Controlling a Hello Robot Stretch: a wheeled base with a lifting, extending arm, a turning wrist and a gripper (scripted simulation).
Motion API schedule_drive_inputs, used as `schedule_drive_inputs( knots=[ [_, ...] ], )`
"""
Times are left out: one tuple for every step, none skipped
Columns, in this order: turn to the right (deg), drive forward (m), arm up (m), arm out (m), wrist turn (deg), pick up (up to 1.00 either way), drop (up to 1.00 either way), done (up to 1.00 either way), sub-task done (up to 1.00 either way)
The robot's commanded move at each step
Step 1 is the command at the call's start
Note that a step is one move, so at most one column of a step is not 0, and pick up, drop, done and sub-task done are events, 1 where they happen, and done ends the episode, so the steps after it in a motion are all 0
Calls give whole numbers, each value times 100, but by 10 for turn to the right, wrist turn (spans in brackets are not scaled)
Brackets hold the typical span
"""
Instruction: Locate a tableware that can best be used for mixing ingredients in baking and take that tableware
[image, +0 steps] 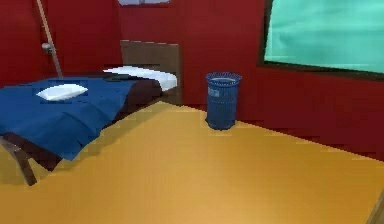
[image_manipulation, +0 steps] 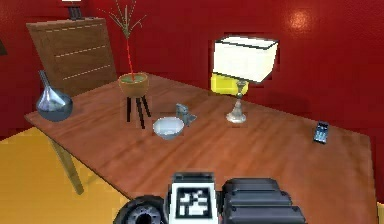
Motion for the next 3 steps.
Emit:
schedule_drive_inputs(
  knots=[
    [0,0,0,50,0,0,0,0,0],
    [0,0,0,0,450,0,0,0,0],
    [0,0,0,0,450,0,0,0,0]
  ],
)
